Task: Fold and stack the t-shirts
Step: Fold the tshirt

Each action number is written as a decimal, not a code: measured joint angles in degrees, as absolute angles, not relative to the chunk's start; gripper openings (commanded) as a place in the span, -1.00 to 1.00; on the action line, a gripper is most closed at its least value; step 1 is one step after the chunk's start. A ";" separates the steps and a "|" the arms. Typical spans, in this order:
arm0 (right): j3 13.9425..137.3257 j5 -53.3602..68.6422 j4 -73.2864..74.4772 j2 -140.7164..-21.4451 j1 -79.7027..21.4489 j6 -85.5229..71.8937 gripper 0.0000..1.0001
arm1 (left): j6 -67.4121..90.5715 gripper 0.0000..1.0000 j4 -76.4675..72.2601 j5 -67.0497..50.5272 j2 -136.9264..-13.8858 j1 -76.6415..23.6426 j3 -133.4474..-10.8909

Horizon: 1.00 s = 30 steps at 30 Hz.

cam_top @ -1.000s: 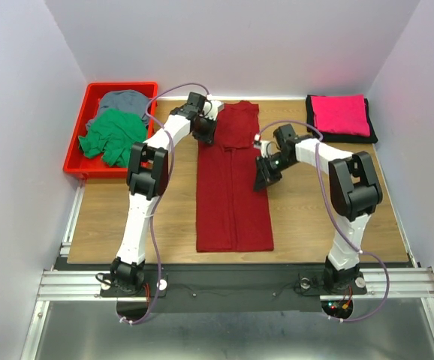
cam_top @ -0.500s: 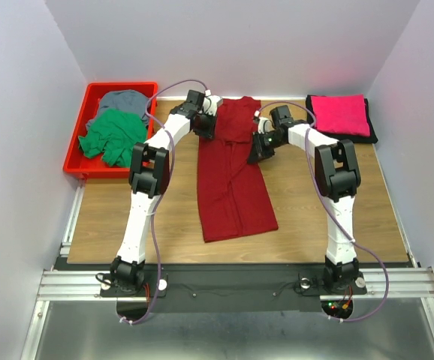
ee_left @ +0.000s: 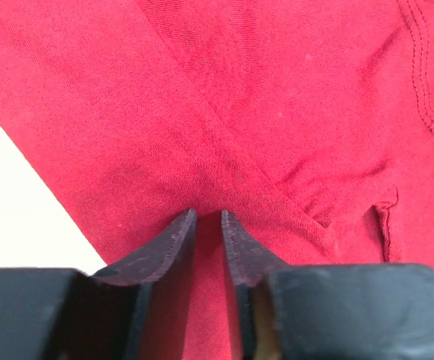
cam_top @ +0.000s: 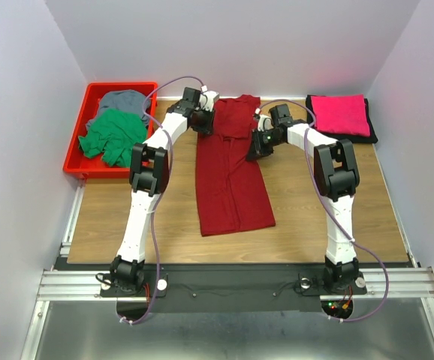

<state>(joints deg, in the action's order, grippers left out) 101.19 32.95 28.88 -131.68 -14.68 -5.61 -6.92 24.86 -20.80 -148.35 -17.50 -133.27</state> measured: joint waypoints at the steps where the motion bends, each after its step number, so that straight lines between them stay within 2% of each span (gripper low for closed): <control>1: 101.10 32.97 28.88 -131.61 -14.68 -5.63 -0.48 | -6.96 -0.26 24.84 -21.04 -148.35 -17.45 -133.27; 2: 100.71 33.04 28.64 -131.31 -14.68 -5.63 -0.46 | -7.07 -0.11 24.84 -21.43 -148.35 -17.37 -133.27; 4: 98.78 33.12 28.08 -129.97 -14.70 -5.52 -0.30 | -7.55 -0.07 24.38 -23.27 -148.20 -17.23 -132.68; 5: 97.43 33.63 27.86 -128.70 -14.70 -5.43 -0.25 | -8.05 0.06 24.10 -24.01 -147.59 -17.21 -131.79; 8: 92.14 34.70 27.83 -124.38 -14.68 -4.36 -0.03 | -9.72 0.16 24.18 -26.33 -144.00 -17.12 -126.76; 9: 90.06 35.20 28.05 -122.63 -14.68 -3.81 0.04 | -10.81 0.25 24.34 -27.73 -140.90 -17.04 -122.56; 12: 84.97 37.10 29.23 -116.18 -14.68 -2.07 0.11 | -12.80 0.30 23.18 -30.22 -132.35 -16.67 -113.40; 17: 78.81 39.88 30.68 -104.25 -14.74 2.59 -0.23 | -18.20 0.22 19.81 -34.11 -110.10 -15.55 -97.12; 21: 72.82 39.42 32.29 -98.04 -15.84 6.92 -0.33 | -23.75 0.14 16.08 -35.97 -92.66 -15.00 -82.76; 25: 65.87 38.35 33.47 -98.67 -17.82 8.97 -0.39 | -27.92 0.10 13.65 -36.77 -83.59 -15.40 -69.71; 30: 59.64 36.88 33.85 -99.61 -19.88 9.17 -0.42 | -32.53 0.06 14.59 -35.59 -79.26 -16.21 -58.06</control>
